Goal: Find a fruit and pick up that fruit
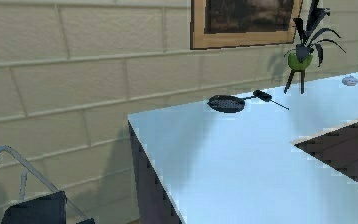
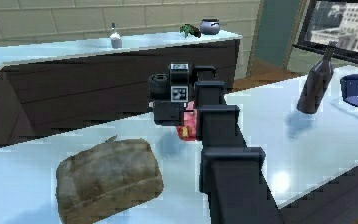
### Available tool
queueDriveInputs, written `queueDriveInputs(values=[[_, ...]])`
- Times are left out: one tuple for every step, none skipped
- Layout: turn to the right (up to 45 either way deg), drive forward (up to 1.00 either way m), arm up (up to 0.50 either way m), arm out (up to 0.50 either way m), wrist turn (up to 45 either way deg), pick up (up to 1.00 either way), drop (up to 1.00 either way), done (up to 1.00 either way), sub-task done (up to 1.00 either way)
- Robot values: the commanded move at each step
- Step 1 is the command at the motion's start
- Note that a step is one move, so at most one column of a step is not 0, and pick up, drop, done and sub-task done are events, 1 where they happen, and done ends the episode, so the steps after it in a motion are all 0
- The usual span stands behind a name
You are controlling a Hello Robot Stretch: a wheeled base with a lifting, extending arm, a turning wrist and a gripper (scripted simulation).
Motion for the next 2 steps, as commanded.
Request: queueDriveInputs(values=[[0.0, 0.0, 0.0, 0.0, 15.0, 0.0, 0.0, 0.0, 0.0], [0.0, 0.0, -0.08, 0.0, 0.0, 0.0, 0.0, 0.0, 0.0]])
